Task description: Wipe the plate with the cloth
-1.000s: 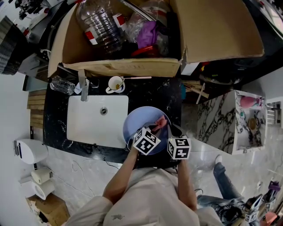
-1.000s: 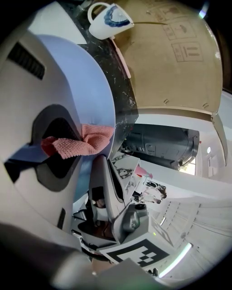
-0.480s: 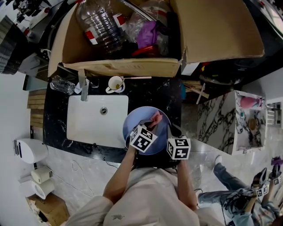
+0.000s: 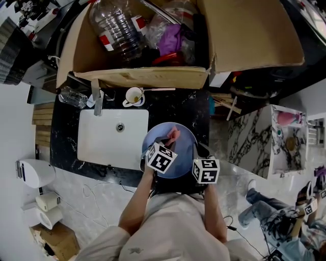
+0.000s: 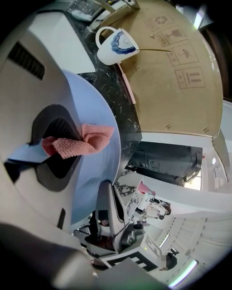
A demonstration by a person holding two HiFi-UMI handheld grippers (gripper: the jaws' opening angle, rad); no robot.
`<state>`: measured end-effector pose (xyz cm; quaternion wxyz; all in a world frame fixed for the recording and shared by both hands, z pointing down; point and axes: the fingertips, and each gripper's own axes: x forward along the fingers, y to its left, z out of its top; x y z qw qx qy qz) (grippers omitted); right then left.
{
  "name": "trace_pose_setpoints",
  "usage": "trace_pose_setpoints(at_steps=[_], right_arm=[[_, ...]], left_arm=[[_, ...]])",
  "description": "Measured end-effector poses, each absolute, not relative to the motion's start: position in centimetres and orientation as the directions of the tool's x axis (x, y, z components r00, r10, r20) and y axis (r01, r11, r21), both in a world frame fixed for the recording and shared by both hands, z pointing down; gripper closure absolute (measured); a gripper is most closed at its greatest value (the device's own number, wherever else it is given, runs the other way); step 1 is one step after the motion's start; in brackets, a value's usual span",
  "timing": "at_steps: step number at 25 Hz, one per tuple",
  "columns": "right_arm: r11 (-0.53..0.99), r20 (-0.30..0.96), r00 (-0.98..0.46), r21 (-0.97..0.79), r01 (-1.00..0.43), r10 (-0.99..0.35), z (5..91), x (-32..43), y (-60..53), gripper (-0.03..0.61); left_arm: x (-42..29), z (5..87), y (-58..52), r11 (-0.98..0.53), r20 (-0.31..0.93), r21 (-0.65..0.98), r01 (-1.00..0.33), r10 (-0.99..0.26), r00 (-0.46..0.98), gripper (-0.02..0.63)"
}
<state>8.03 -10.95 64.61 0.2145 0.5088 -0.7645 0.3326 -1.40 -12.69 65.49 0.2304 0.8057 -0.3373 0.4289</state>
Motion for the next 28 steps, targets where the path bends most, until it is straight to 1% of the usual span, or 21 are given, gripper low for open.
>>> trace_pose_setpoints(at_steps=[9,28], right_arm=[[0.261,0.669,-0.385,-0.284,-0.923,-0.635,64.6,8.1,-11.0,0.551],[0.262,0.672,-0.384,-0.281,-0.923,-0.633,64.7,8.1,-10.9,0.551]], left_arm=[[-3.4,65.5,-12.0,-0.65,0.875,0.064,-0.757,-0.329,0.356,0.58],[-5.0,65.6,-9.6,-0.653,0.905,0.077,-0.753,-0.271,0.327,0.58]])
